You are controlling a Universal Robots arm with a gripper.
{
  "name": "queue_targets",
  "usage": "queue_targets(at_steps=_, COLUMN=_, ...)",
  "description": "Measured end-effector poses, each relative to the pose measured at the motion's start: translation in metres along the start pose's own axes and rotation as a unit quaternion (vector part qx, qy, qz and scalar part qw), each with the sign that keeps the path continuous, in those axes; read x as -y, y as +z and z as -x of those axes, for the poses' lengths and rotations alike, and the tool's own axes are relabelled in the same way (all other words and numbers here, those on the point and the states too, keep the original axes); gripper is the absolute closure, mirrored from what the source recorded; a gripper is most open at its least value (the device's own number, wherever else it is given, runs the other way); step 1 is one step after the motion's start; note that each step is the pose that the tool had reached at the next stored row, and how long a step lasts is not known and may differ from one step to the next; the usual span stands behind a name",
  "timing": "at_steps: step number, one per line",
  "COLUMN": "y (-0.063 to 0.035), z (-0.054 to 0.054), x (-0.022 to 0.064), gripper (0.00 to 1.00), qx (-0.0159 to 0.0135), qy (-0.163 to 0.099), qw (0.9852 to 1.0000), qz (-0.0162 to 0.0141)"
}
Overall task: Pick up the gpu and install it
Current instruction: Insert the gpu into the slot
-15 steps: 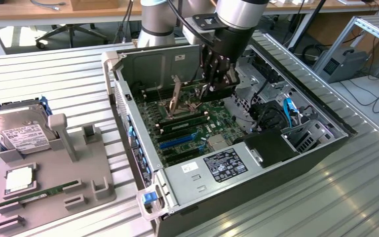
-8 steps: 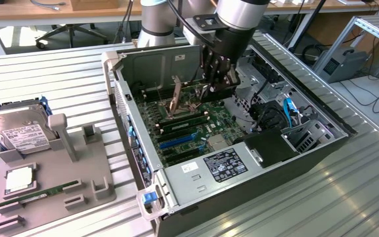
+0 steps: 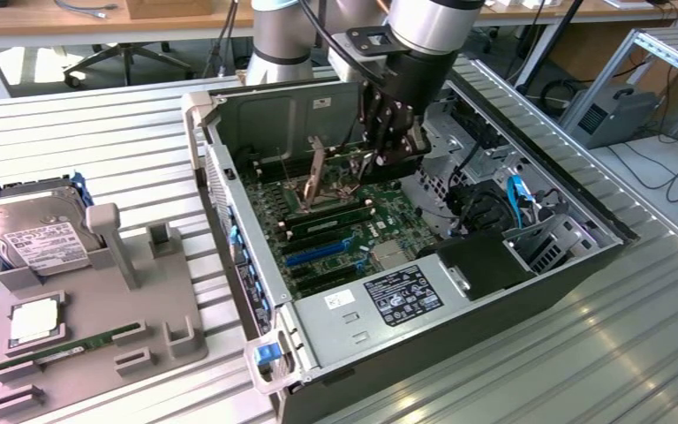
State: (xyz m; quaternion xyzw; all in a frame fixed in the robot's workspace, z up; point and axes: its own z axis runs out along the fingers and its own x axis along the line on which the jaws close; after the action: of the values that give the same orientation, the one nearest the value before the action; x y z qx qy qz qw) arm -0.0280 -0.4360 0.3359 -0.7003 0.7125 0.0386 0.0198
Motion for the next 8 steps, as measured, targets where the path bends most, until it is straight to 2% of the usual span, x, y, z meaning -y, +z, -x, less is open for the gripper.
queue_targets(at_steps=8, y=-0.0001, z=-0.002, x=-0.0012, gripper=0.73, qx=0.0, qy=0.0, qw=1.0, qz=0.0)
